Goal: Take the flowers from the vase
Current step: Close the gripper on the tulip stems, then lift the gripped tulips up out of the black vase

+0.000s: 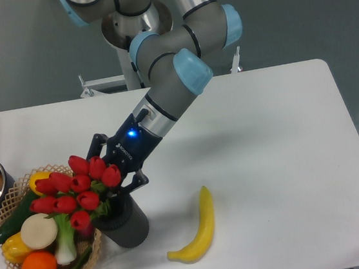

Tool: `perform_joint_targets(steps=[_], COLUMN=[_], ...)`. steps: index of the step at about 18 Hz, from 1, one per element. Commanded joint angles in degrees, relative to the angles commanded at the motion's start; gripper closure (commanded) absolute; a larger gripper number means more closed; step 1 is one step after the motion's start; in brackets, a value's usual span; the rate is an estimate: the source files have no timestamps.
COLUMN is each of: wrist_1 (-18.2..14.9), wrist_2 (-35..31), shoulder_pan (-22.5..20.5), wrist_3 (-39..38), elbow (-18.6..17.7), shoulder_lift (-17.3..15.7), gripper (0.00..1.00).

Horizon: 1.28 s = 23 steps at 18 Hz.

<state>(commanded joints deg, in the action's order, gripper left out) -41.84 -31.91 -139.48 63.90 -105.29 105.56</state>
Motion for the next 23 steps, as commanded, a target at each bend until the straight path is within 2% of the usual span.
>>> perform_joint_targets(steps=[8,14,20,23], wrist_1=[-0.1,0.0,-0.1,-0.1], wrist_2=[6.4,6.9,11.3,12.7], shoulder_pan=[-3.3,-3.8,-4.8,-5.0], wrist_3=[-2.3,-2.5,-2.6,-5.5], elbow=[0.2,0.2,0.5,1.4], shoulder_lift=[-2.7,-3.5,-5.4,-6.4], gripper=[0.53,0.56,0.56,0.56])
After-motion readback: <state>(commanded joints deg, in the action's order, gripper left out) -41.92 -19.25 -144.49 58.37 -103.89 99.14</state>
